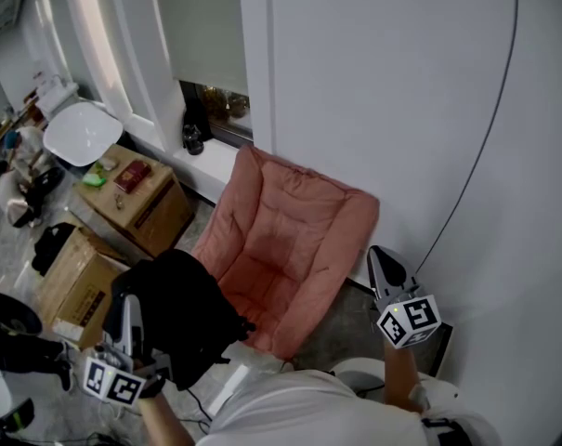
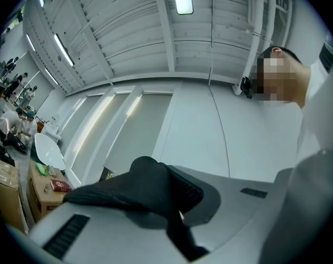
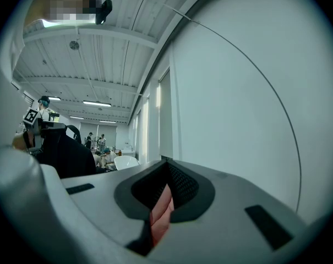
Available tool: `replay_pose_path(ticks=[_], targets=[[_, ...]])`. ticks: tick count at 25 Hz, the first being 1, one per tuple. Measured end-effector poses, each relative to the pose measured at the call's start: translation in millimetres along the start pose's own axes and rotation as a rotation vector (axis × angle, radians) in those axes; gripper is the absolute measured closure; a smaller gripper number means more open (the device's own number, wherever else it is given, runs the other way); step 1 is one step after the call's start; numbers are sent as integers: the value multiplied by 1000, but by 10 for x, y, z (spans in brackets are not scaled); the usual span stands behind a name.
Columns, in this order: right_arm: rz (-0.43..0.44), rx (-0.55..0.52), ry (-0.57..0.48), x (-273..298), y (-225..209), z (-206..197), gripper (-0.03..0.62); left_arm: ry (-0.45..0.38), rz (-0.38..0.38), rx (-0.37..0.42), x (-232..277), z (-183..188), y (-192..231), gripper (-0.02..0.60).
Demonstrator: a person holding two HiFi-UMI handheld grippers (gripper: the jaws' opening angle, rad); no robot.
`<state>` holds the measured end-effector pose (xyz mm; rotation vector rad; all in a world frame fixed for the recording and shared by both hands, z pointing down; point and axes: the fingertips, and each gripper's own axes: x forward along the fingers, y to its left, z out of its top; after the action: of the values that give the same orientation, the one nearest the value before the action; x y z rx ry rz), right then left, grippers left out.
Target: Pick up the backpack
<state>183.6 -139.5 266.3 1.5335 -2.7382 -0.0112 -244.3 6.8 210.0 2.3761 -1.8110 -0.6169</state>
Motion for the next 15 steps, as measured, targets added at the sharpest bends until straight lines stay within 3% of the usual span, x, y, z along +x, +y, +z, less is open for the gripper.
replay_pose_path(ticks=[15], targets=[[4, 0, 12, -55, 109, -68, 574, 16, -38, -62, -17, -71, -57, 565]])
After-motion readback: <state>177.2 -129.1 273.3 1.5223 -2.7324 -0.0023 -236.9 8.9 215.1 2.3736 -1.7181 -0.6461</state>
